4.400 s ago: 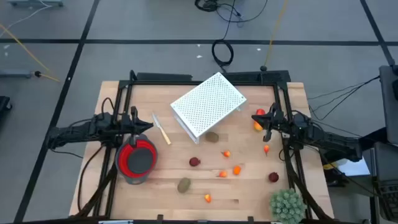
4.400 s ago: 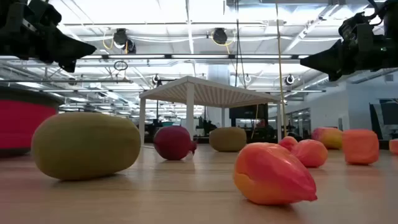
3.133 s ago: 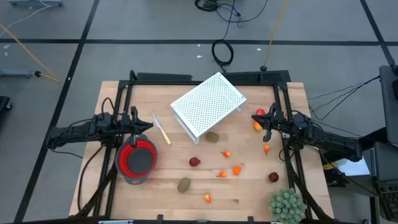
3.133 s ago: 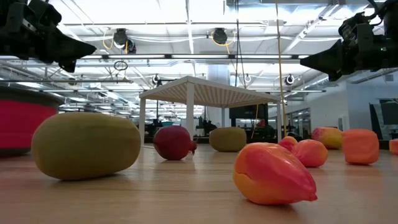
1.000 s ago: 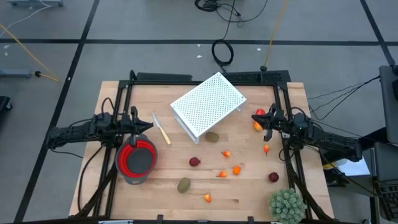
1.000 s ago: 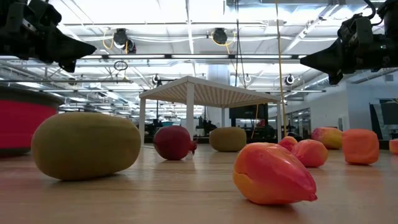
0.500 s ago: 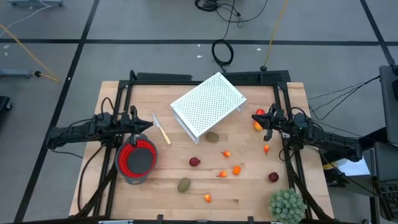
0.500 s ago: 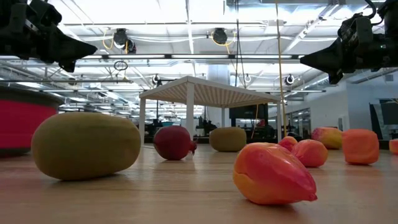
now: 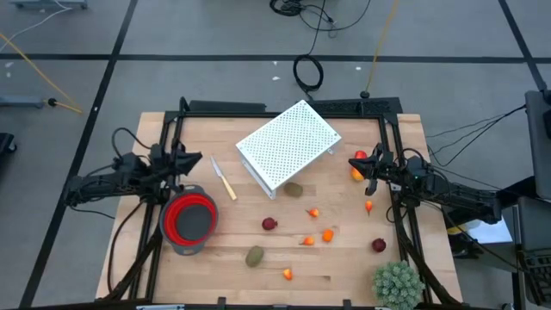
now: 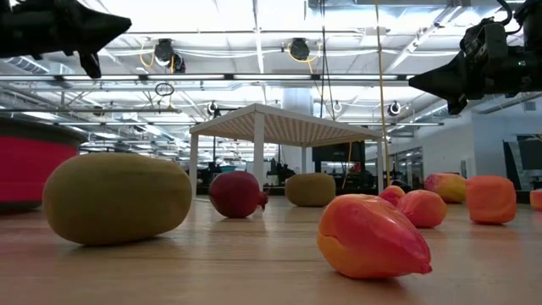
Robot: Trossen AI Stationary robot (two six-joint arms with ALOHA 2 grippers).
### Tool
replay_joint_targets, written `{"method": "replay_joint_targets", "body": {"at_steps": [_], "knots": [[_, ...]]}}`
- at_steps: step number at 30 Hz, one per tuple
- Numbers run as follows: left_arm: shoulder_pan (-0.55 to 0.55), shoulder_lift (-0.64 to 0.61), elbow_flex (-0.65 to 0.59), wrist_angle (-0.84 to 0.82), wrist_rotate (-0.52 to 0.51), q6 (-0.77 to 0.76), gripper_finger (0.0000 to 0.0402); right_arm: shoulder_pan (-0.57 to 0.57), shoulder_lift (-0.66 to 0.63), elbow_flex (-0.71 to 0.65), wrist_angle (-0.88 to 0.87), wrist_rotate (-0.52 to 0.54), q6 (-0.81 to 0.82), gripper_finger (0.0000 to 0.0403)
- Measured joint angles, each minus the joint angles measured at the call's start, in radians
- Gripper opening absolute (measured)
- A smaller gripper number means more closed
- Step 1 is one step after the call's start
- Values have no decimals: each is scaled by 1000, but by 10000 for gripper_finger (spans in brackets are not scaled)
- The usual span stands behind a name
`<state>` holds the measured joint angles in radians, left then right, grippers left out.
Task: Pick & Place Fruit
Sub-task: Put the red strainer bowl on the shelf
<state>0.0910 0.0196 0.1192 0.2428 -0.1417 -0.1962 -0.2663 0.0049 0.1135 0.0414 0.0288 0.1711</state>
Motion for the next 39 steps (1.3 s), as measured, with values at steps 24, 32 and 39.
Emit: {"method": "replay_joint_targets", "body": {"at_steps": [24, 32, 39], "knots": [[-1, 810, 681, -806, 124, -212, 10, 0, 0, 0, 0, 0, 0, 0], [-2, 988, 892, -1175, 293, -410, 10, 0, 0, 0, 0, 0, 0, 0], [-28, 1054, 964, -1442, 385, -702, 10, 0, 0, 0, 0, 0, 0, 0]]}}
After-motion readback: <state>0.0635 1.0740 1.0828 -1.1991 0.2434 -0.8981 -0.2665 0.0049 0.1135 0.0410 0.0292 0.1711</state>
